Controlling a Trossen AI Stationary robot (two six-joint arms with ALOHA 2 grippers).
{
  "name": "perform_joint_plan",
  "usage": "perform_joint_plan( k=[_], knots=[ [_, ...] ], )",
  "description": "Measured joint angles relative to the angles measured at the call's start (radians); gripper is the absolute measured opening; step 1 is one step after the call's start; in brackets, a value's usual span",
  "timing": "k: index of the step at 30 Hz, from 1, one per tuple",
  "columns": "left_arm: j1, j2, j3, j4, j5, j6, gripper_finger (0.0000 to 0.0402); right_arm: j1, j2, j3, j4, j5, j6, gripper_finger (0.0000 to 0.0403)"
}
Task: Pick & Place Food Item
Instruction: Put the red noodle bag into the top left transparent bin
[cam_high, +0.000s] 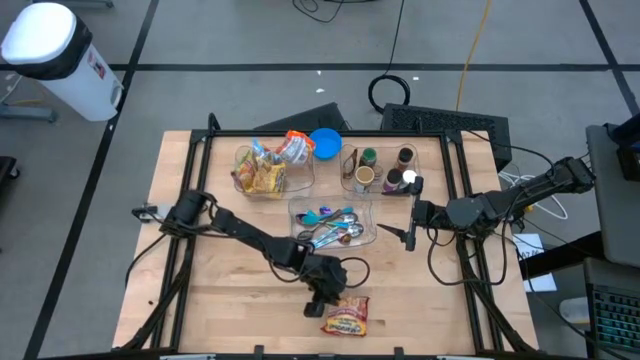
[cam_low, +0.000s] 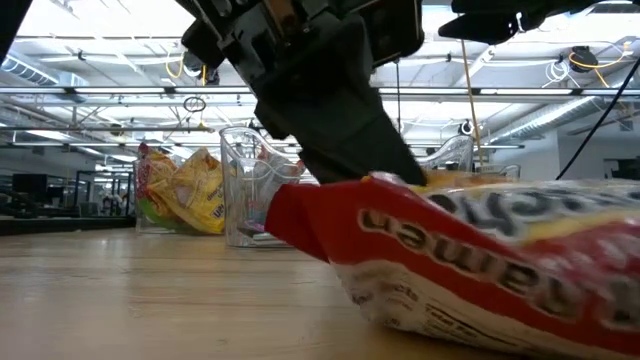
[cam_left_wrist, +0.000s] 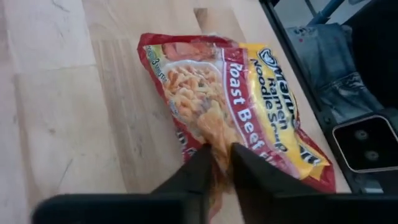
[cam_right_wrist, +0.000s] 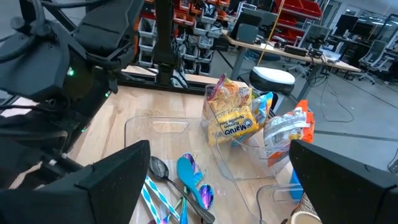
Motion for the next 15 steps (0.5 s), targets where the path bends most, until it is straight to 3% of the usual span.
perform_joint_plan(
  k=[3, 7, 11, 15],
  knots=[
    [0.009, -0.024, 0.000, -0.023, 0.000, 0.000, 0.0016, 0.000, 0.000, 0.000, 0.000, 0.000, 0.000, 0.0380],
    [0.016, -0.084, 0.000, -0.051, -0.061, 0.020, 0.0011, 0.000, 0.000, 0.000, 0.000, 0.000, 0.001, 0.0380],
    [0.011, -0.182, -0.002, -0.110, -0.192, 0.114, 0.0005, 0.000, 0.000, 0.000, 0.000, 0.000, 0.001, 0.0380],
    [-0.007, -0.319, -0.002, -0.176, -0.426, 0.211, 0.0010, 0.000, 0.000, 0.000, 0.000, 0.000, 0.001, 0.0380]
  ],
)
